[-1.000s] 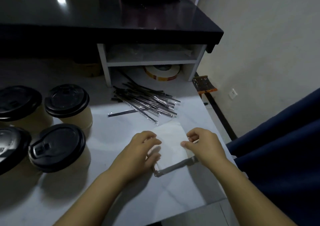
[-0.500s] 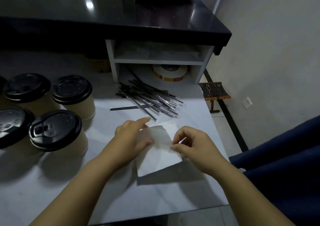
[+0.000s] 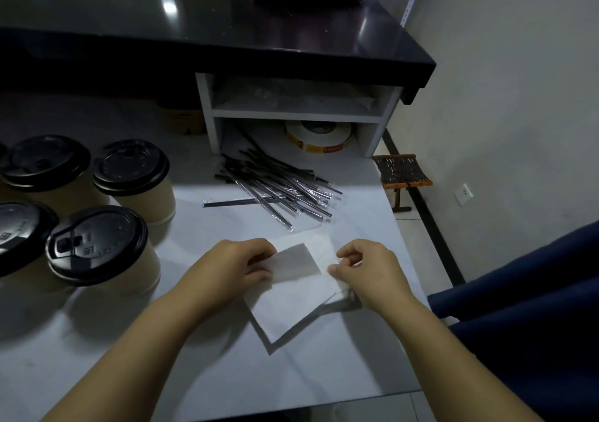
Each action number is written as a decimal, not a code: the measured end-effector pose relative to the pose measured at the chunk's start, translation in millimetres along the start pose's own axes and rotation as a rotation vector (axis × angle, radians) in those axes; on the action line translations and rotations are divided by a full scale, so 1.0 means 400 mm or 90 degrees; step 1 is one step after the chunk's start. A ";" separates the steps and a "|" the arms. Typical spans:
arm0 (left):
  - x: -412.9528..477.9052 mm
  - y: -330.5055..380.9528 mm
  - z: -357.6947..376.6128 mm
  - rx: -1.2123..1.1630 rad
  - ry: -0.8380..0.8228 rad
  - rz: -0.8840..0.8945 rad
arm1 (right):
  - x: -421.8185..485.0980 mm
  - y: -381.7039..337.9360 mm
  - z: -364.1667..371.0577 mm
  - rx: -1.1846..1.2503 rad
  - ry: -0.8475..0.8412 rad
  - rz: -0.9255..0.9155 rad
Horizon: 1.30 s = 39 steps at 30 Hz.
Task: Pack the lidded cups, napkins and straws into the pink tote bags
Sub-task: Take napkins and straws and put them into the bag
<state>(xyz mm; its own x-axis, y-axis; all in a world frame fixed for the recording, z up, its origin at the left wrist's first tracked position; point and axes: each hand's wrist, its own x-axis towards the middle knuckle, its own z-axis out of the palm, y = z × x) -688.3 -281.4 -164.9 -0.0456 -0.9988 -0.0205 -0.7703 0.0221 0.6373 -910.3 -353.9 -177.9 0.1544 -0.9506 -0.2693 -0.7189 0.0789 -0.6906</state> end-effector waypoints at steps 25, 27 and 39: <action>0.044 0.014 0.007 -0.029 0.071 0.092 | -0.034 -0.016 -0.063 0.136 -0.081 -0.192; 0.044 0.012 0.005 -0.057 0.067 0.085 | -0.027 -0.023 -0.066 0.149 -0.102 -0.197; 0.034 -0.027 -0.043 -0.081 0.099 -0.108 | 0.085 -0.090 -0.035 0.091 -0.141 -0.217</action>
<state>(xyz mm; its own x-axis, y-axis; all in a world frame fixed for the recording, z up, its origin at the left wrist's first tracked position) -669.7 -296.0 -158.6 0.1840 -0.9827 -0.0228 -0.6722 -0.1427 0.7265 -888.6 -393.3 -152.7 0.5197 -0.8435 -0.1358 -0.5026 -0.1733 -0.8470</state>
